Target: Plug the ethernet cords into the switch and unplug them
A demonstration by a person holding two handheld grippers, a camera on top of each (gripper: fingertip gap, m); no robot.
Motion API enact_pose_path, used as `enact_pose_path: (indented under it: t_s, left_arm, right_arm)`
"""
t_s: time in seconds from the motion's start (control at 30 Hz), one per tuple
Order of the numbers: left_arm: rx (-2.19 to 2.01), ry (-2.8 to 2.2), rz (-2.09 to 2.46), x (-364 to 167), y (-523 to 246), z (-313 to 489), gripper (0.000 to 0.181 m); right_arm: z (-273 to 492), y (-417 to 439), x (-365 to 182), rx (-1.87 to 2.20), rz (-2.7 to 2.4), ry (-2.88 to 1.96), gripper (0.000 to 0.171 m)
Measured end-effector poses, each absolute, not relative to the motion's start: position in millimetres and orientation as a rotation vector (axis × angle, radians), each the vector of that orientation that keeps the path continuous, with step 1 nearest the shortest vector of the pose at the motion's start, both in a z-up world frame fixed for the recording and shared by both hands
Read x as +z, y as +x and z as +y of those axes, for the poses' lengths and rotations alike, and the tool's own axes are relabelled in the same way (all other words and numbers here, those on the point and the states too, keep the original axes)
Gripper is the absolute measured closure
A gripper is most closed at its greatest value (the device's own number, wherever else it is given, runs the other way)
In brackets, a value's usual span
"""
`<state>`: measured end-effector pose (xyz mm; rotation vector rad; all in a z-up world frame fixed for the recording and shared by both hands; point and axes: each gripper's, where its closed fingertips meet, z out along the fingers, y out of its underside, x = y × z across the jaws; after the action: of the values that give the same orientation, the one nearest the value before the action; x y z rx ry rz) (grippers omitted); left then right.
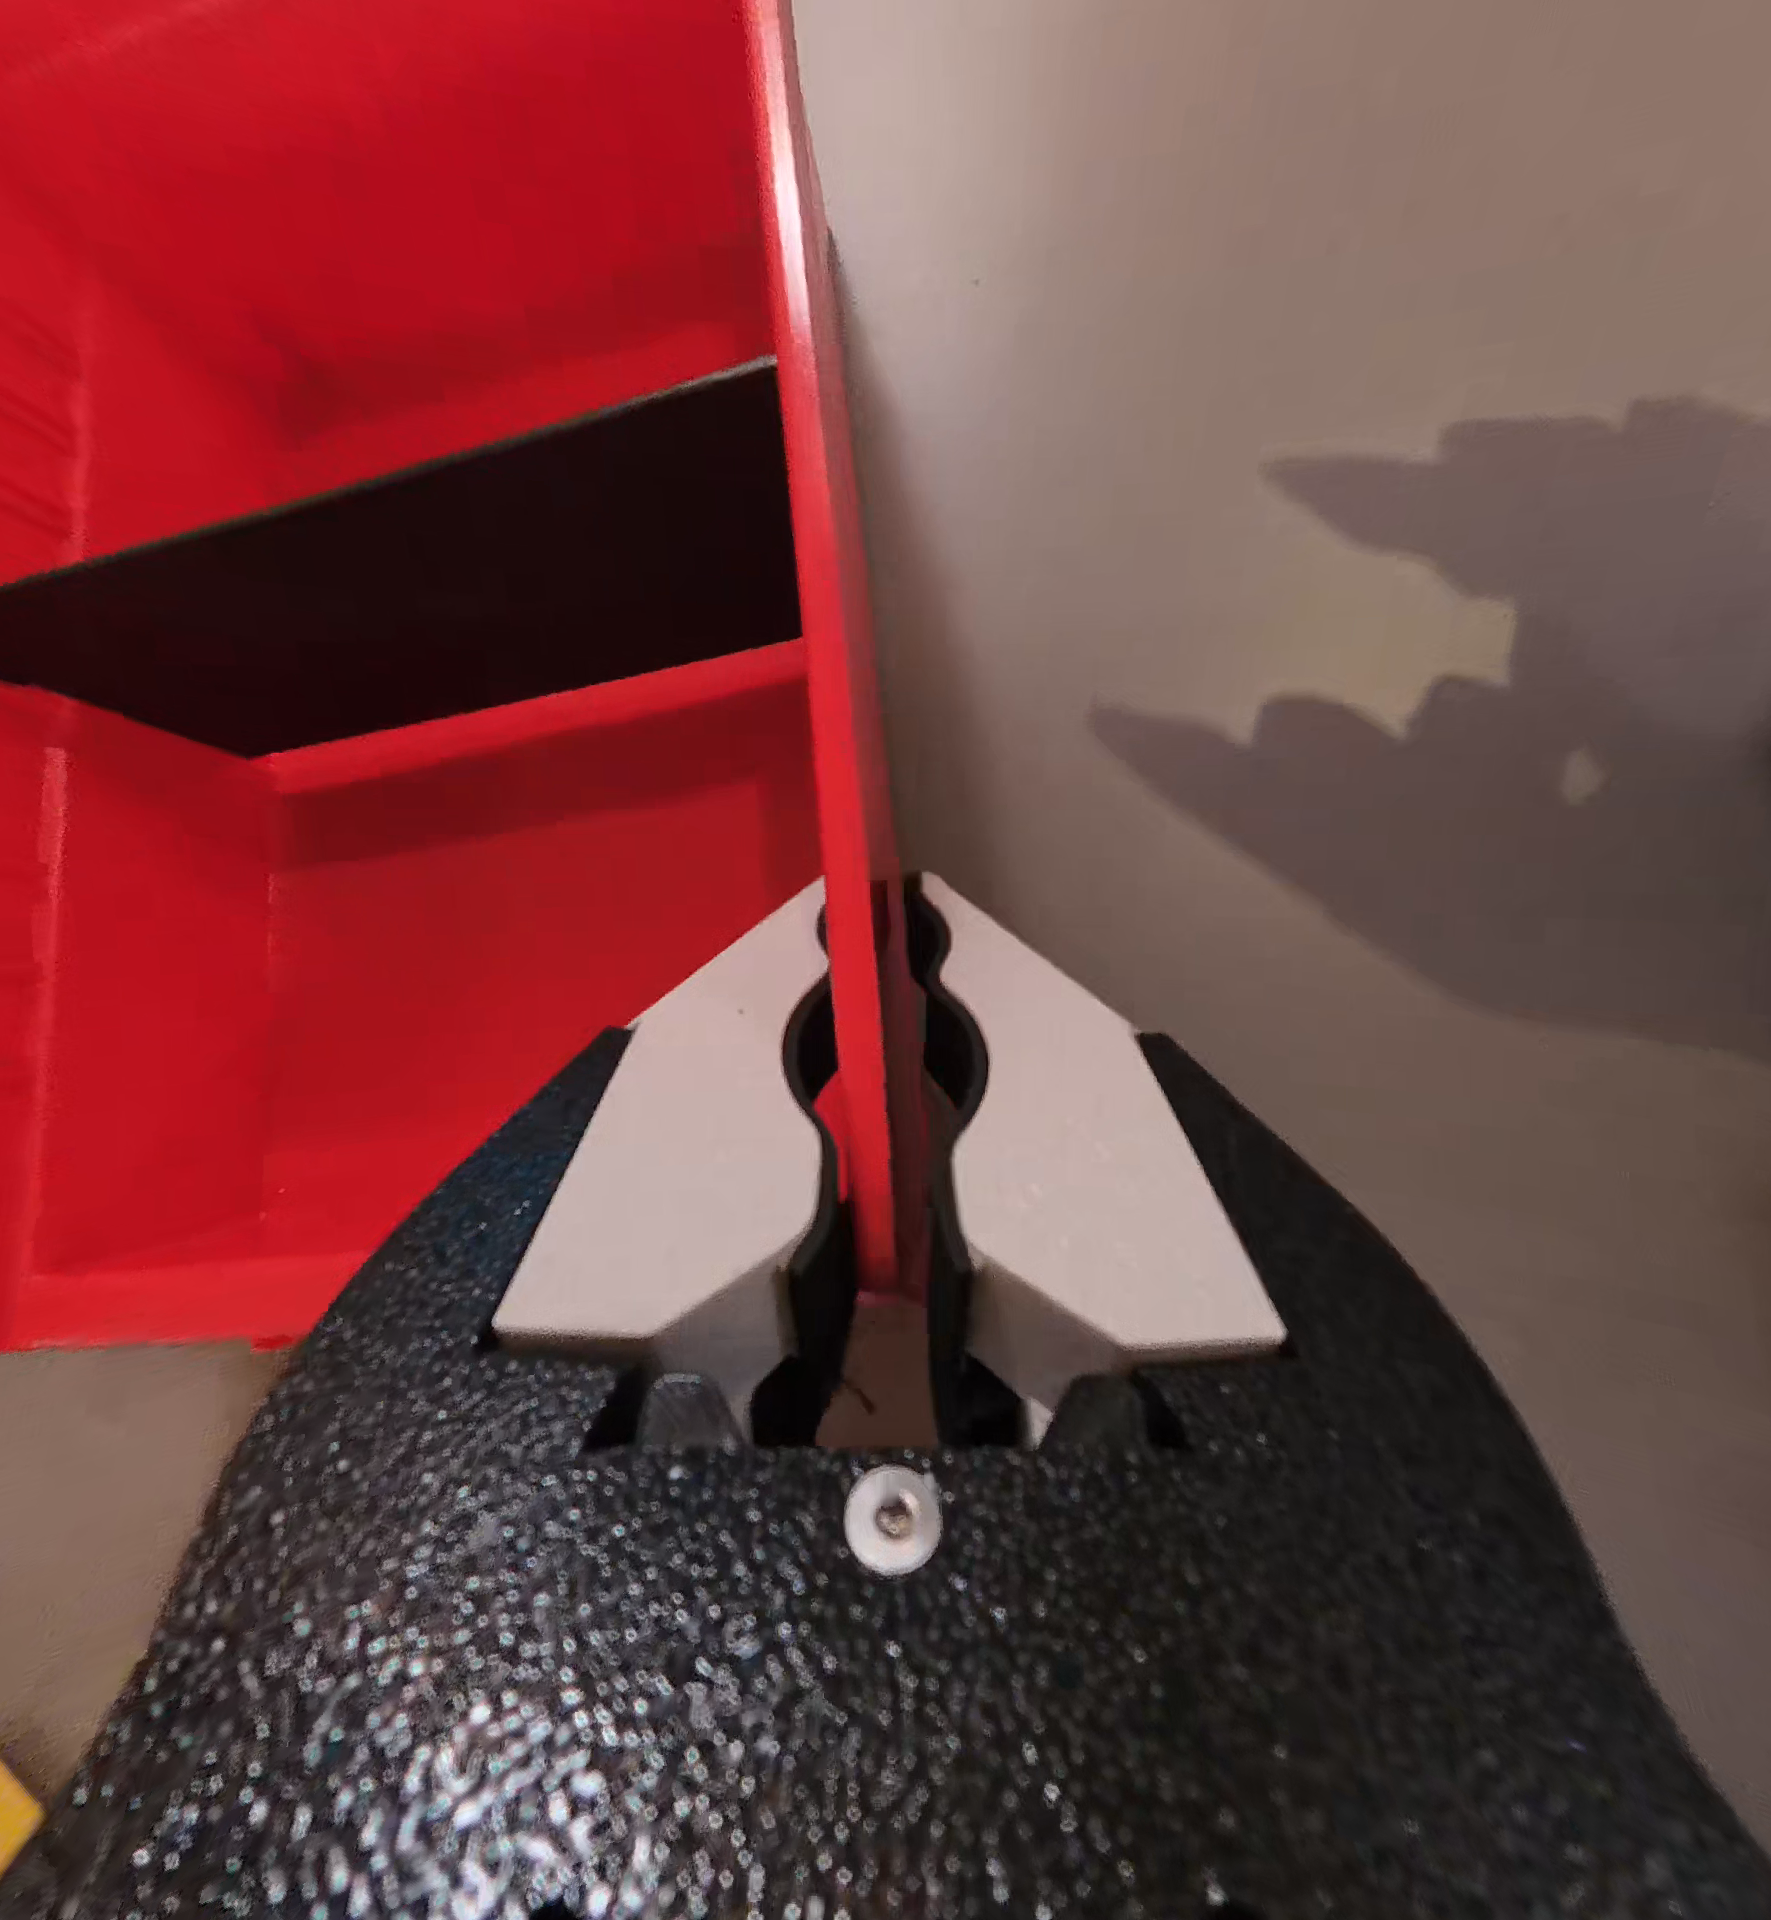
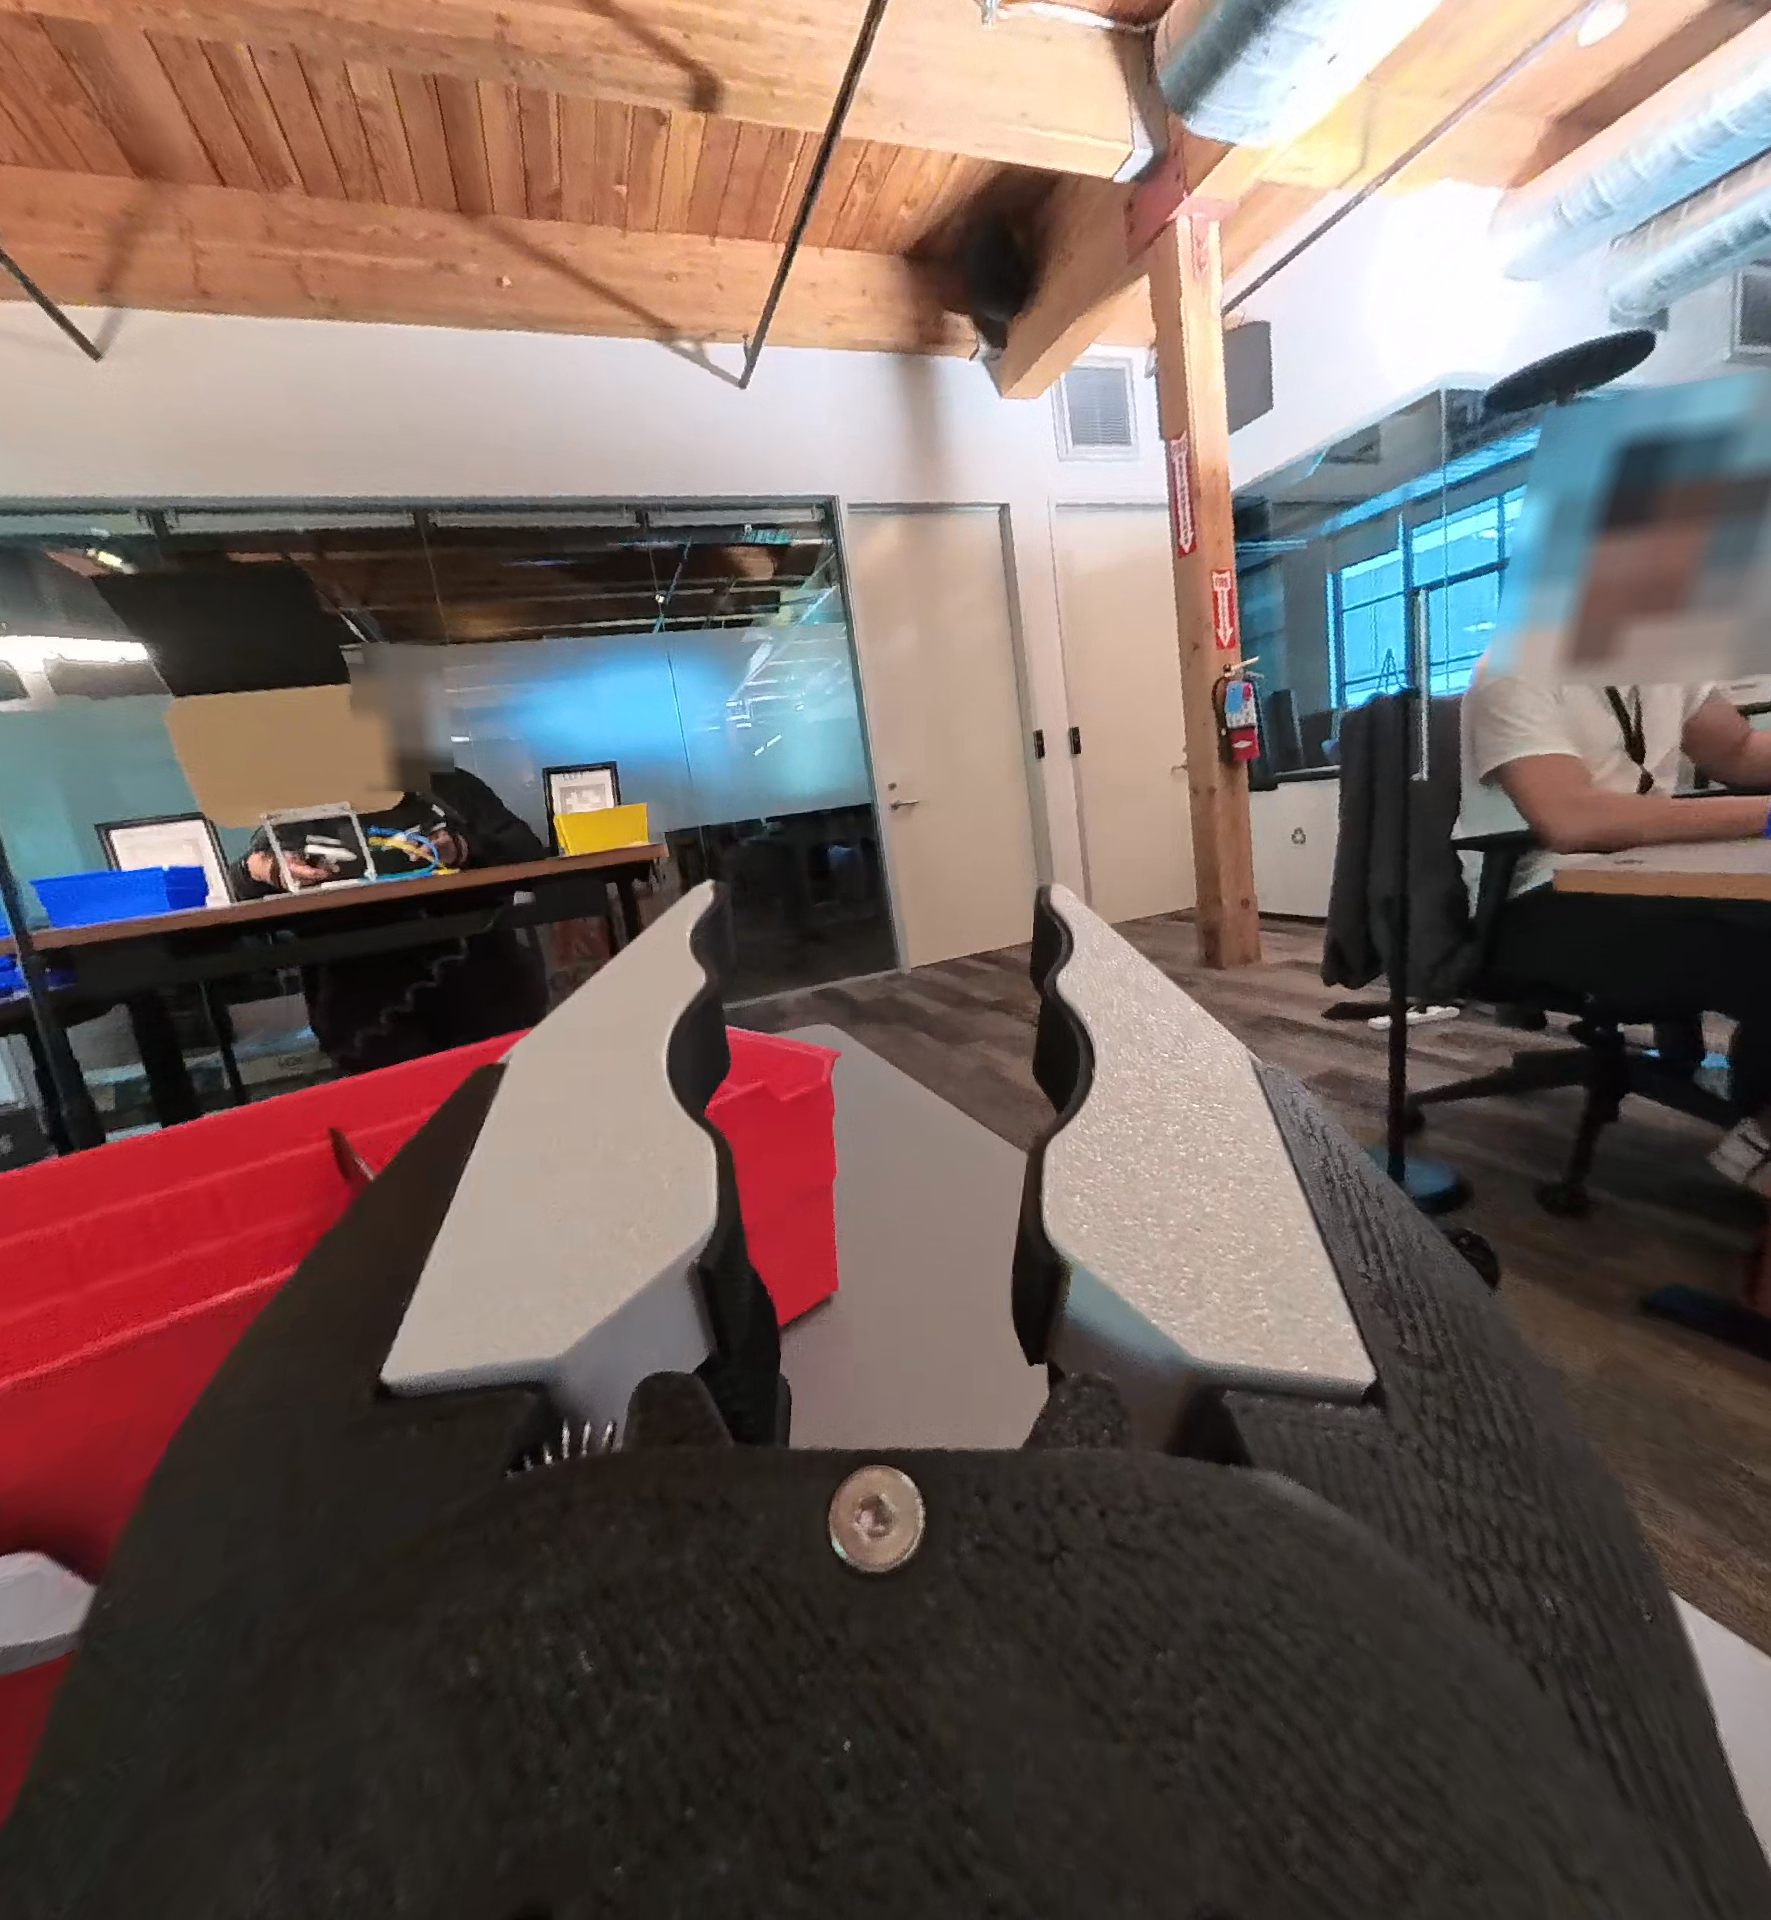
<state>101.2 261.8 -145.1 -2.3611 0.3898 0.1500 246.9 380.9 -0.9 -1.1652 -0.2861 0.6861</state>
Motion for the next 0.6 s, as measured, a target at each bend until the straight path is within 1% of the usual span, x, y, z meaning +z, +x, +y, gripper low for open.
enact_pose_path:
  t_s: [0.03, 0.07, 0.13, 0.23, 0.3, 0.4, 0.47, 0.5, 0.6]
  left_arm:
    - [0.125, -2.365, 0.377, -142.2, 103.5, 256.3, 0.167]
    - [0.095, -2.38, 0.37, -138.4, 107.1, 247.1, 0.158]
    - [0.058, -2.403, 0.397, -123.4, 118.1, 216.3, 0.146]
    - [0.171, -2.286, 0.478, -84.1, 118.5, 162.0, 0.13]
    - [0.238, -2.198, 0.409, -56.3, 100.7, 122.5, 0.121]
    - [0.32, -2.043, 0.124, -17.4, 46.9, 57.6, 0.109]
    - [0.443, -1.961, -0.118, -5.2, -7.7, 4.3, 0.092]
    - [0.518, -1.925, -0.25, -4.8, -37.6, -25.8, 0.085]
    - [0.62, -1.884, -0.593, -27.0, -103.9, -110.7, 0.078]
  right_arm:
    - [378.7, 241.9, -1.5, 0.686, -0.315, -1.164, 0.114]
    - [373.9, 233.7, -1.9, 0.71, -0.361, -1.155, 0.113]
    - [359.4, 211.6, -2.5, 0.821, -0.473, -1.131, 0.108]
    - [342.9, 185.1, -8.4, 0.906, -0.598, -1.145, 0.099]
    - [334.3, 170.7, -11.9, 0.904, -0.647, -1.168, 0.092]
    - [316.3, 149.8, -12.7, 0.933, -0.656, -1.229, 0.075]
    - [295.6, 134.8, -10.2, 0.971, -0.636, -1.262, 0.064]
    - [283.4, 126.4, -10.5, 0.969, -0.64, -1.274, 0.061]
    - [257.7, 103.0, -25.0, 0.802, -0.705, -1.33, 0.045]
